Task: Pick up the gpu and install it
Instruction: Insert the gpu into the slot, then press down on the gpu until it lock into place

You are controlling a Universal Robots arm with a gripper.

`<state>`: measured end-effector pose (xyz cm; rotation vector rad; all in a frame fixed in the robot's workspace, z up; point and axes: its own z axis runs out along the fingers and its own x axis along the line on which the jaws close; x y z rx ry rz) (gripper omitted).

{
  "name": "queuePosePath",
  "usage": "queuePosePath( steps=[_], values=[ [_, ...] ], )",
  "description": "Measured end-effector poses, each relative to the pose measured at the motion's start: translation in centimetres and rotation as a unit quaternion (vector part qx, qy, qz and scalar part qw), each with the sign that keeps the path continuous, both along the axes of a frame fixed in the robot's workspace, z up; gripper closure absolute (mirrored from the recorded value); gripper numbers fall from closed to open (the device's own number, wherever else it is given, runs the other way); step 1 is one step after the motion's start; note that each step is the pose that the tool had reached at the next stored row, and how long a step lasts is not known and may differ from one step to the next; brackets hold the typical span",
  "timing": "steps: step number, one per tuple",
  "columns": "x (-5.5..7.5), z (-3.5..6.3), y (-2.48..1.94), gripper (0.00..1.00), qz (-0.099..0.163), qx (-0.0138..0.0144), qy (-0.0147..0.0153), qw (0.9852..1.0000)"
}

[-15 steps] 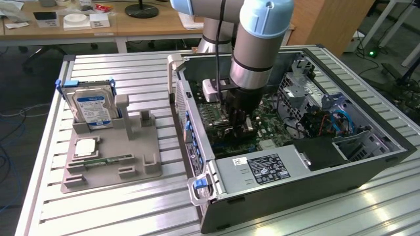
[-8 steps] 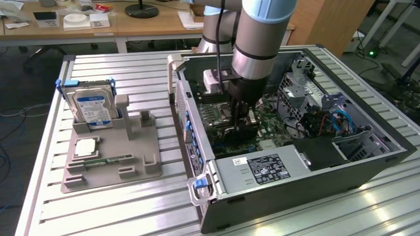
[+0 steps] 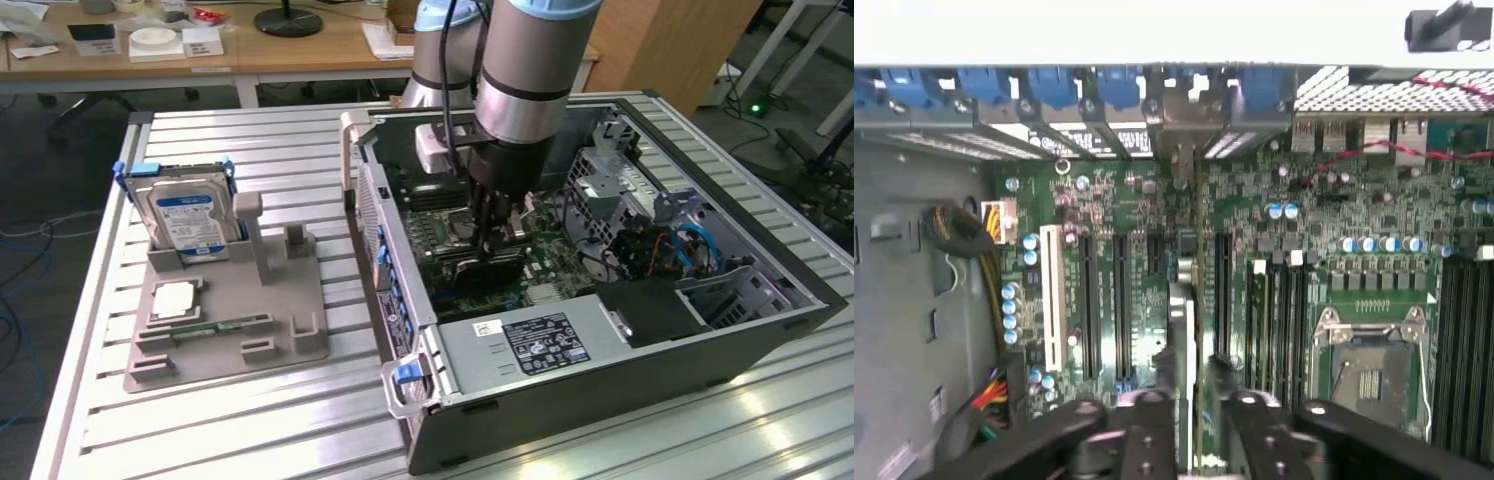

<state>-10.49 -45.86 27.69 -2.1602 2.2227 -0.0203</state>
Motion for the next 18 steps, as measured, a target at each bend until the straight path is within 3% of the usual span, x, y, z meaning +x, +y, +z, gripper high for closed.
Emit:
queuePosePath(
  steps=[2, 4, 18],
  values=[
    [0.00, 0.00, 0.00, 0.84, 0.000, 0.0000, 0.0000, 1.0000],
    [0.00, 0.00, 0.00, 0.90, 0.000, 0.0000, 0.0000, 1.0000],
    [0.00, 0.00, 0.00, 0.90, 0.000, 0.0000, 0.0000, 1.0000]
  ],
)
